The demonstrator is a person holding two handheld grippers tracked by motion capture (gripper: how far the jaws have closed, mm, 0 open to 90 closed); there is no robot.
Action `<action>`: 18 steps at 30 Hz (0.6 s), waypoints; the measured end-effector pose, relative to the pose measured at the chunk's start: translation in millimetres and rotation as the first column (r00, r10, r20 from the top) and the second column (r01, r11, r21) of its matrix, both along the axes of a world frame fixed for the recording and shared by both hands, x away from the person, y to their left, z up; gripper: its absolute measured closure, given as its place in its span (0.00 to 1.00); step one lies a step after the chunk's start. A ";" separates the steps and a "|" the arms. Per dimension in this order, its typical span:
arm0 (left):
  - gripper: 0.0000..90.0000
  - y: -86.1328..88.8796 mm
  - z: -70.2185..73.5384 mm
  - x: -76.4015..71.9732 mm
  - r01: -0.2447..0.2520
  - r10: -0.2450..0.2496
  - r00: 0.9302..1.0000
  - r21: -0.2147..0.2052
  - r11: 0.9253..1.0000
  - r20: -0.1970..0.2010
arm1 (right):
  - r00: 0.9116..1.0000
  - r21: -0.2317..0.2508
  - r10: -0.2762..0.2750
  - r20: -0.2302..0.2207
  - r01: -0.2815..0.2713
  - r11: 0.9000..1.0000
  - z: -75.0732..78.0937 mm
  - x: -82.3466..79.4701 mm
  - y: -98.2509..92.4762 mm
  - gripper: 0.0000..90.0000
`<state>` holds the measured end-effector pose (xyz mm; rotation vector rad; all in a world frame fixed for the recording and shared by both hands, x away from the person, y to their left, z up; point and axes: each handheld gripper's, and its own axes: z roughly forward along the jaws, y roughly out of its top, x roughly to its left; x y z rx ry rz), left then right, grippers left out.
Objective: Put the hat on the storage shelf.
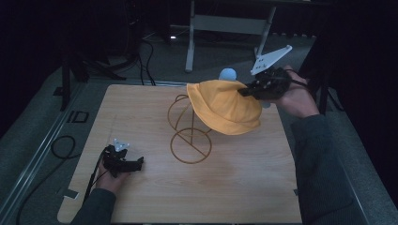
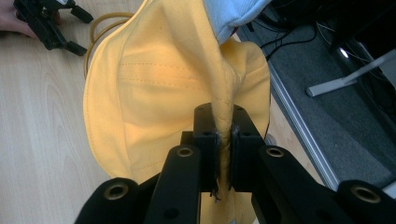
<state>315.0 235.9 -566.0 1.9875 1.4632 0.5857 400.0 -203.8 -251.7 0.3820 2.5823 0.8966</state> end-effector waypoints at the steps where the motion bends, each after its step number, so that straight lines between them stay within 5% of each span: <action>1: 0.02 0.0 0.0 0.0 0.000 0.000 1.000 0.000 1.000 0.000 | 1.000 0.000 0.000 0.000 0.000 1.000 0.0 0.0 0.0 0.93; 18: 0.02 -0.1 -0.1 0.0 -0.001 0.001 1.000 -0.001 1.000 0.002 | 0.999 -0.022 0.049 0.004 -0.049 0.999 3.3 4.7 39.6 0.93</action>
